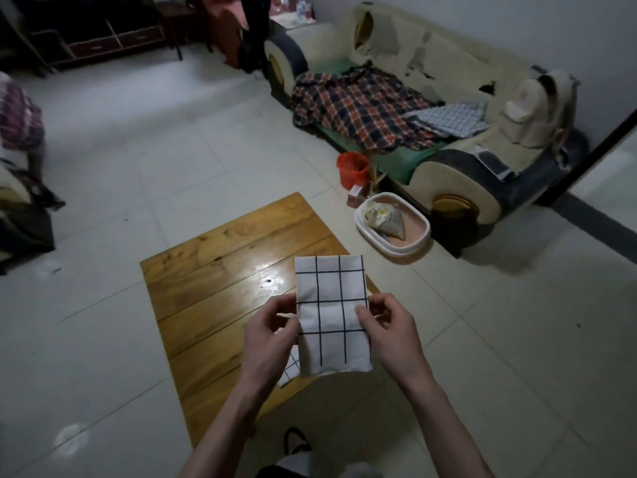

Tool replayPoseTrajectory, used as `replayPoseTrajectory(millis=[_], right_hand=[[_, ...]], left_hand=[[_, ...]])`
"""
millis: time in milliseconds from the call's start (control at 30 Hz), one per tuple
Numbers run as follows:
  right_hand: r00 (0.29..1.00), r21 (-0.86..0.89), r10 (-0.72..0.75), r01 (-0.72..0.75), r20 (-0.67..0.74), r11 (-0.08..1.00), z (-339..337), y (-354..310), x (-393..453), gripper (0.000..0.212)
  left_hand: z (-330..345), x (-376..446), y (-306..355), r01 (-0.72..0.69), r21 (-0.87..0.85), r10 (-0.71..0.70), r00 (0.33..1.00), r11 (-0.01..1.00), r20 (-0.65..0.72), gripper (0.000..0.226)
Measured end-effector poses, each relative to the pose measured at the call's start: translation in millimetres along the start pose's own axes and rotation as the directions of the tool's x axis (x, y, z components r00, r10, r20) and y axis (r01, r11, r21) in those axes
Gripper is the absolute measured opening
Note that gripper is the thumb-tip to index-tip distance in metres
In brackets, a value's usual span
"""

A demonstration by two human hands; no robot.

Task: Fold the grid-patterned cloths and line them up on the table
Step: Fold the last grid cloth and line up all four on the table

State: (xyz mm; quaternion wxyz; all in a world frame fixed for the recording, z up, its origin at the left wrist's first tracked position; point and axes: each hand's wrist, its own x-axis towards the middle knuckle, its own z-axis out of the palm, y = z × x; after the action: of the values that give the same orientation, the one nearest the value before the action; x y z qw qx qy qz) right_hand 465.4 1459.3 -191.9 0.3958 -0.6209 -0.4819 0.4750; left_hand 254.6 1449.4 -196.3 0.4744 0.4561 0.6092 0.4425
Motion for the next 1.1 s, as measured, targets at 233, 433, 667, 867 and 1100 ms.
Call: replayPoseTrajectory(millis=[233, 433, 667, 867, 1100], right_hand=[[0.985, -0.060, -0.008, 0.018, 0.173, 0.998, 43, -5, 26, 0.009], [0.925, -0.100, 0.005, 0.036, 0.379, 0.994, 75, 8, 42, 0.005], [0.812, -0.188, 0.047, 0.078, 0.581, 0.979, 112, 40, 46, 0.007], [0.771, -0.244, 0.080, 0.099, 0.631, 0.965, 158, 87, 48, 0.008], [0.782, -0.263, 0.130, 0.044, 0.609, 0.964, 225, 172, 59, 0.006]], left_hand=[[-30, -4, -13, 0.062, -0.086, -0.077, 0.978, 0.994, -0.195, 0.024], [-43, -13, -39, 0.126, -0.072, -0.145, 0.902, 0.989, -0.406, 0.029], [-49, -32, -87, 0.199, -0.098, -0.215, 0.738, 0.975, -0.640, 0.028], [-63, -31, -150, 0.257, -0.173, -0.301, 0.635, 0.951, -0.711, 0.023], [-86, -15, -246, 0.266, -0.277, -0.383, 0.579, 0.923, -0.720, 0.026]])
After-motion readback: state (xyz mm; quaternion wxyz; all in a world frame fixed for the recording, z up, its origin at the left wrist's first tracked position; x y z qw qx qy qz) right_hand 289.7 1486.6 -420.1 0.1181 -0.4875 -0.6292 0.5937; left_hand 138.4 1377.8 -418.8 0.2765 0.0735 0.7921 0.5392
